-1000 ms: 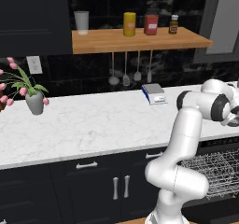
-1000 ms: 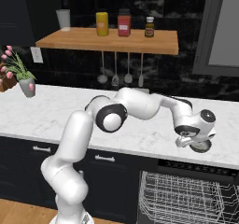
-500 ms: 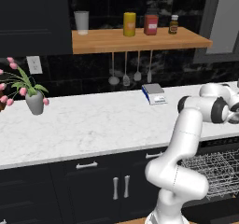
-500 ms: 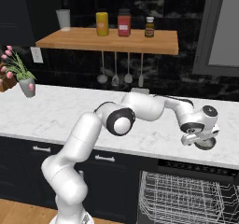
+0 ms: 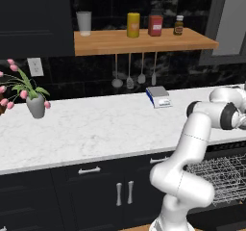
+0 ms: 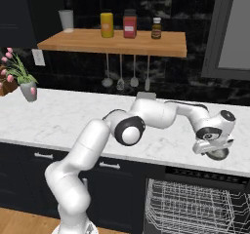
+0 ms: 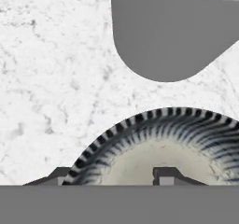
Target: Pick up the cup and bowl from the counter, place them in the dishwasher, and close the dishwasher door.
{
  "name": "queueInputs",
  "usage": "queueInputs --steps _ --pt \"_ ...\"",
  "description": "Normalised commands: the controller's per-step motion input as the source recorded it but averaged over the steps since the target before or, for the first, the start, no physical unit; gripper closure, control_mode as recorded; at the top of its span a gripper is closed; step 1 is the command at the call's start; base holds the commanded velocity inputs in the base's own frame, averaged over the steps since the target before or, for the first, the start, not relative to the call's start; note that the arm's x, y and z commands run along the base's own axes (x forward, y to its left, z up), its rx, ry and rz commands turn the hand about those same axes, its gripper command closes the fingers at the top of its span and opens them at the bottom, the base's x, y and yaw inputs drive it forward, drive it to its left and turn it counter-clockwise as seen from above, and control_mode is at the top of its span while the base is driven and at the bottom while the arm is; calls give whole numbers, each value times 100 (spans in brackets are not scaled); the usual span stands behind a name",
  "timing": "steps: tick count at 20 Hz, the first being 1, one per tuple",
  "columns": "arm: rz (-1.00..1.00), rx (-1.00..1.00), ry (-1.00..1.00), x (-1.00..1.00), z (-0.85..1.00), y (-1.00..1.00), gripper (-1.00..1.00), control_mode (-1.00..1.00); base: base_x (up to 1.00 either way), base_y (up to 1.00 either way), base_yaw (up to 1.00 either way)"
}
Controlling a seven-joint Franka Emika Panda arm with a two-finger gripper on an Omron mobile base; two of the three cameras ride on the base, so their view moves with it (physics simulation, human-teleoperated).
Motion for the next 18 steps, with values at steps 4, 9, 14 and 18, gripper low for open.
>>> queueInputs --steps 4,9,14,18 --pt "-2 32 -9 -100 -10 -13 100 -100 0 0 0" --pt "-9 35 -25 -100 -12 15 100 -100 0 0 0" --pt "0 9 -30 -100 -53 84 100 -100 0 0 0" --pt "0 0 -28 -100 -18 92 100 -100 0 0 0"
